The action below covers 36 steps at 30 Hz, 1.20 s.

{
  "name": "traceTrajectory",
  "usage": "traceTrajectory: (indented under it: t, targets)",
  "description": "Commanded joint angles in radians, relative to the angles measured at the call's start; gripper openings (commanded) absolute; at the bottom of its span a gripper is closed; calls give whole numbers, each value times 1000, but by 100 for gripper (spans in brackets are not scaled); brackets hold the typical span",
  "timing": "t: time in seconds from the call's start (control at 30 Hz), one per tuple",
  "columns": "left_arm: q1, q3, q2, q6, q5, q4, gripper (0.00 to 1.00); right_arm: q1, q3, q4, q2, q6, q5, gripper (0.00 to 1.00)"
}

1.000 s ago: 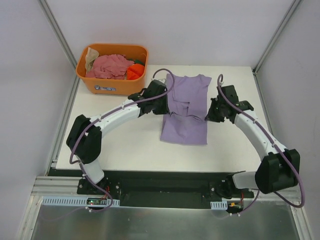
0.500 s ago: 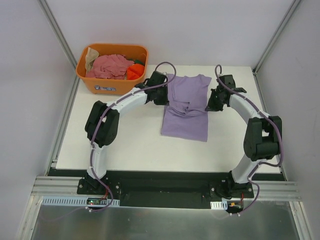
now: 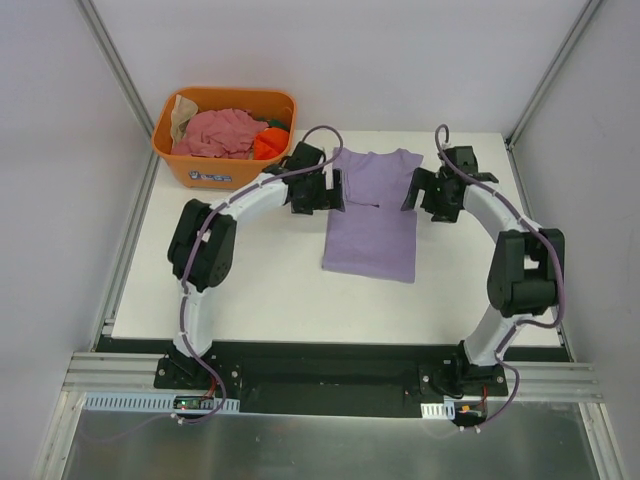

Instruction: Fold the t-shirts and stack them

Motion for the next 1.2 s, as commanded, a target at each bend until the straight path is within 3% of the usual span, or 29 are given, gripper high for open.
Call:
traceTrajectory:
  t: [0.0,0.23,0.37,0.6,0.77,0.87,0.93,1.07,1.17]
  targets:
    - [-3,-164,-226,-36,8,-10,99,0,-159,25,-239,5,-54,96]
    - [-38,-543,-432,-125,88,101,99,-3,-626,226,-621,149,-73,96]
    - [-72,-634,-415,-186,129,174,96,-23,-749,258,-670,209,-178,96]
    - [-93,-620,-320,-225,100,185,68,-30,-856,349,-649,284,-267,99]
    - [-95,-611,-271,-234,85,188,47,-28,-882,331,-655,278,-224,99]
    - [-96,-595,-240,-236,97,191,28,-30,-892,326,-652,275,-203,99]
    - [-95,-591,-227,-236,98,191,4,-31,-888,318,-640,274,-189,96]
    - [-95,-608,-230,-236,91,191,0,-30,-870,315,-600,267,-138,88]
    - [-96,-621,-233,-233,91,197,0,-30,-847,323,-543,269,-143,73]
